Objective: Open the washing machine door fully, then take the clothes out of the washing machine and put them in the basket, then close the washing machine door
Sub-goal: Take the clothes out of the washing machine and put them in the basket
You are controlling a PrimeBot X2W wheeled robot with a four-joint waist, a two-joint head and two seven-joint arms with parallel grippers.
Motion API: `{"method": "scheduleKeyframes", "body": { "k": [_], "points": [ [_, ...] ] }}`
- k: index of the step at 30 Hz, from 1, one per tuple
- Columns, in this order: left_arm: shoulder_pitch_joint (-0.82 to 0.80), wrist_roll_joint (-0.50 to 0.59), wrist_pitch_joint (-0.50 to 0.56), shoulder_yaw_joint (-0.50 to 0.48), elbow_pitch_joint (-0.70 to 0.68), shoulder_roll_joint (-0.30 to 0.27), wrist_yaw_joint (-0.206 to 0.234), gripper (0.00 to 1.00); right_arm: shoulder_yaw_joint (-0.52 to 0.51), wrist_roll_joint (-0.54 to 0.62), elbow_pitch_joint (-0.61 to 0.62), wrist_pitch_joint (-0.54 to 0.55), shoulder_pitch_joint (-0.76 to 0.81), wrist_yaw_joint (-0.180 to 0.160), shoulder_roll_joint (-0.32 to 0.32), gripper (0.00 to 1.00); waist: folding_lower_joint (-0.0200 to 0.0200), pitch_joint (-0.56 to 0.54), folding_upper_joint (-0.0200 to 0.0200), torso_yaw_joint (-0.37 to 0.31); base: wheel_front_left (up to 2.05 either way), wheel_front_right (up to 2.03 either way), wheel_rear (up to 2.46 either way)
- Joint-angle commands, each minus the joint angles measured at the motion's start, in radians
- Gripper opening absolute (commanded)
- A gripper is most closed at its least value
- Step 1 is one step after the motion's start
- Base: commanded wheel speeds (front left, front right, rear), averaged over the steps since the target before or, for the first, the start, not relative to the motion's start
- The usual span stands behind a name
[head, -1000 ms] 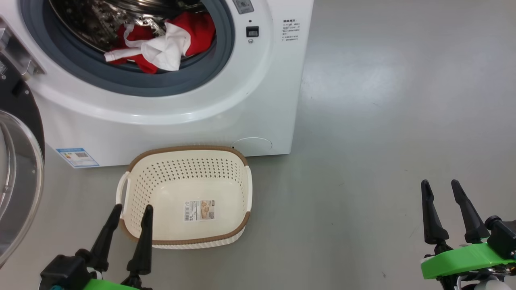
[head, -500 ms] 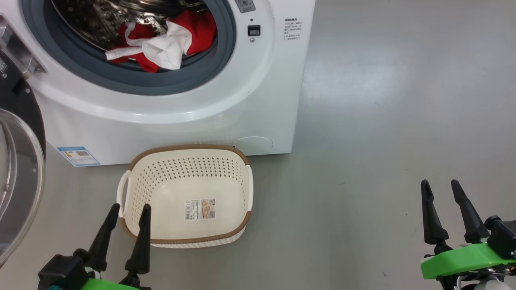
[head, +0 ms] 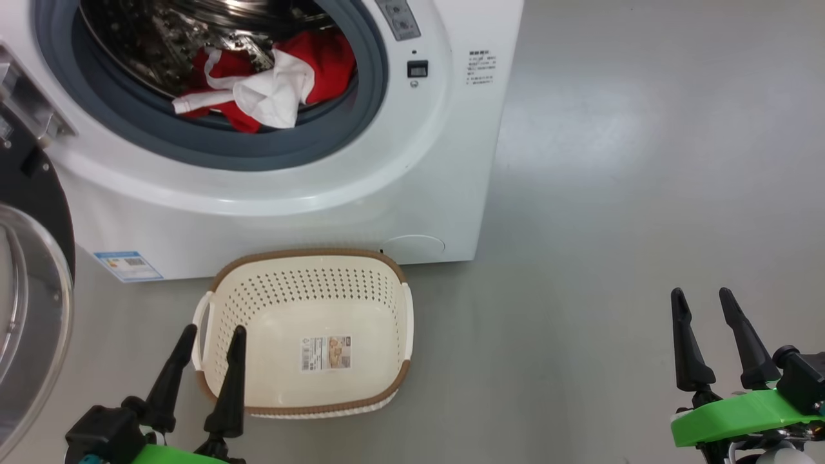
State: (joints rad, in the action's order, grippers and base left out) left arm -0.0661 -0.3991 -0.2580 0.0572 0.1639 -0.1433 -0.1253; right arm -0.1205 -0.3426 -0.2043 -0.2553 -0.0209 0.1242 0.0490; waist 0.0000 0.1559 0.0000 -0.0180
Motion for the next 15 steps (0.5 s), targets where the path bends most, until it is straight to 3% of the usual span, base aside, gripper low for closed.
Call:
{"method": "scheduleKeyframes", "body": {
  "k": [1,8,15],
  "points": [
    [-0.036,-0.008,-0.004,-0.031,-0.022,-0.022,-0.005,1.0,0.021,-0.003,0.023,-0.006,-0.01,0.007,0.005,1.0,0.0,0.0,0.0,0.0,1.04,-1.26,0.21],
    [-0.043,0.001,-0.004,-0.027,-0.018,-0.024,-0.005,1.0,0.026,-0.002,0.023,-0.006,-0.011,0.007,0.004,1.0,0.0,0.005,0.0,0.004,0.93,-1.08,0.15],
    [-0.047,0.012,-0.004,-0.033,-0.012,-0.017,-0.005,1.0,0.023,0.0,0.025,-0.006,-0.015,0.007,0.004,1.0,0.0,0.012,0.0,0.01,0.14,-0.14,0.0]
  ]
}}
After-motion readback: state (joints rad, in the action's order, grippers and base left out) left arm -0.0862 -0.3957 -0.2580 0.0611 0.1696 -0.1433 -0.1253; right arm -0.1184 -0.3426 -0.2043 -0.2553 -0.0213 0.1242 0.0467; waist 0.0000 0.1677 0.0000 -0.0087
